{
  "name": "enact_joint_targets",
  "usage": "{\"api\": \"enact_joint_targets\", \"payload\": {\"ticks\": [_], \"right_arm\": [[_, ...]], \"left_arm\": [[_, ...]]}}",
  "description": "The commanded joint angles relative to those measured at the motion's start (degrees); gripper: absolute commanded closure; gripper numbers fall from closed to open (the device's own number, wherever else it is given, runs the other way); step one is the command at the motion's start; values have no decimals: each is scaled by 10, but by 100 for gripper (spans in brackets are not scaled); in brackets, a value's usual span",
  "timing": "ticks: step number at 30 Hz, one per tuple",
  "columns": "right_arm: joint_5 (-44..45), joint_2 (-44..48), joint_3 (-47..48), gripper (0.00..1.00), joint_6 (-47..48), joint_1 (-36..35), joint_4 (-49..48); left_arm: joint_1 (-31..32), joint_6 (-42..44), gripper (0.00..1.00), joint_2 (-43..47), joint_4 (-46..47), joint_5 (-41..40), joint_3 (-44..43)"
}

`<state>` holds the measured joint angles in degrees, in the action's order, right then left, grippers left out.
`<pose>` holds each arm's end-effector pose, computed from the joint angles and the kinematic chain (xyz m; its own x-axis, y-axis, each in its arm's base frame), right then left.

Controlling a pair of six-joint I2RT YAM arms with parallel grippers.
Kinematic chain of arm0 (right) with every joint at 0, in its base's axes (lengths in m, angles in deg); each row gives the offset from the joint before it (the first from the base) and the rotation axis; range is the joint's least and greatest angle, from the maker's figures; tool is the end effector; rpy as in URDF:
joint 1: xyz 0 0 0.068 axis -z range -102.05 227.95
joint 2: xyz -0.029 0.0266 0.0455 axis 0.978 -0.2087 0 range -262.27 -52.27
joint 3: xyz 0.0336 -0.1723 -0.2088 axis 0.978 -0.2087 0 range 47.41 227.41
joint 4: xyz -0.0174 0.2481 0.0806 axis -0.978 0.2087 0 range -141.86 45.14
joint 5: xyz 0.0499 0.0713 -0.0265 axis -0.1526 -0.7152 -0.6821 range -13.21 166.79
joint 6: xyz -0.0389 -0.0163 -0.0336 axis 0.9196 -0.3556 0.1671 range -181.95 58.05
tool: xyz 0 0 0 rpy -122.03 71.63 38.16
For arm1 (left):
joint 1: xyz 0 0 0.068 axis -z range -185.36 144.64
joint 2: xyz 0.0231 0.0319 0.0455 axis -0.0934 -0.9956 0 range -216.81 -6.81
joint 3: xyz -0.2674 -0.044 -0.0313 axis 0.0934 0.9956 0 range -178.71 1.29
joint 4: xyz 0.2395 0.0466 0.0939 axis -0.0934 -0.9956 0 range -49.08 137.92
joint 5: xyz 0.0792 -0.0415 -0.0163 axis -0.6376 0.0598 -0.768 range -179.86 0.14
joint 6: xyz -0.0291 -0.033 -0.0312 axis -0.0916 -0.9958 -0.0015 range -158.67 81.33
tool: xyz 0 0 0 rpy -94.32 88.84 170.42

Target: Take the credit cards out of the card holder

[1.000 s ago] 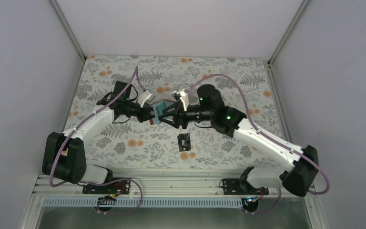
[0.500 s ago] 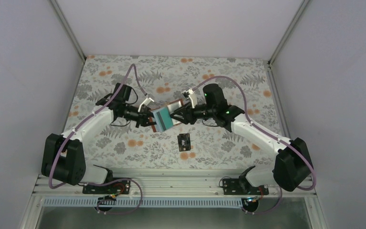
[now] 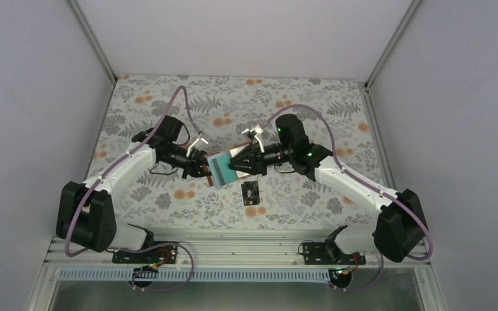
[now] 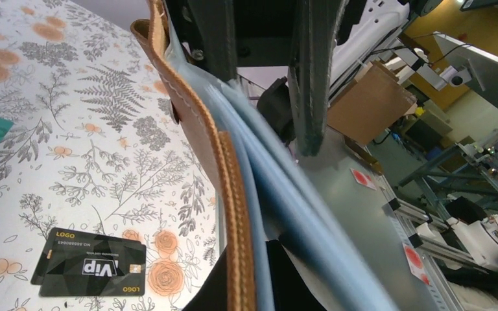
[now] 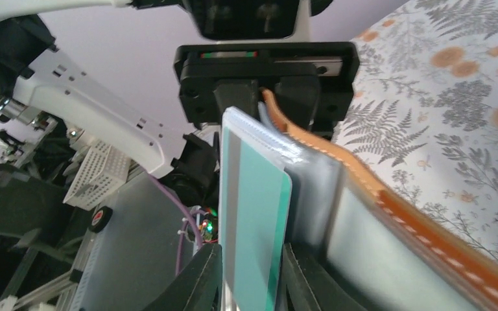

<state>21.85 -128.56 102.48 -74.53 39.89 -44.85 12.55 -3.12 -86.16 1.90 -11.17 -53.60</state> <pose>0.2110 0.2022 0.2926 -0.5642 -0.2830 -0.7756 -0.8188 0.0709 0.5697 0.2234 -0.1089 0.2498 -0.5135 0.2857 -0.8091 0.8241 -0.0988 -0.5578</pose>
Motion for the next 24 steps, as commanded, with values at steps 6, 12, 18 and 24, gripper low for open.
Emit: {"api": "enact_joint_targets", "payload": {"ticks": [6, 12, 18, 24], "right_arm": [[-48, -2, 4, 85, 17, -23, 4], [-18, 19, -4, 96, 31, -15, 31], [-14, 36, -10, 96, 17, 5, 19], [-2, 34, -4, 96, 12, 11, 10]], "left_arm": [[3, -6, 98, 1, 37, 20, -10], [4, -3, 98, 4, 34, 20, -9], [3, 20, 58, 7, 14, 30, -12], [4, 55, 32, 7, -24, 63, -23]]}}
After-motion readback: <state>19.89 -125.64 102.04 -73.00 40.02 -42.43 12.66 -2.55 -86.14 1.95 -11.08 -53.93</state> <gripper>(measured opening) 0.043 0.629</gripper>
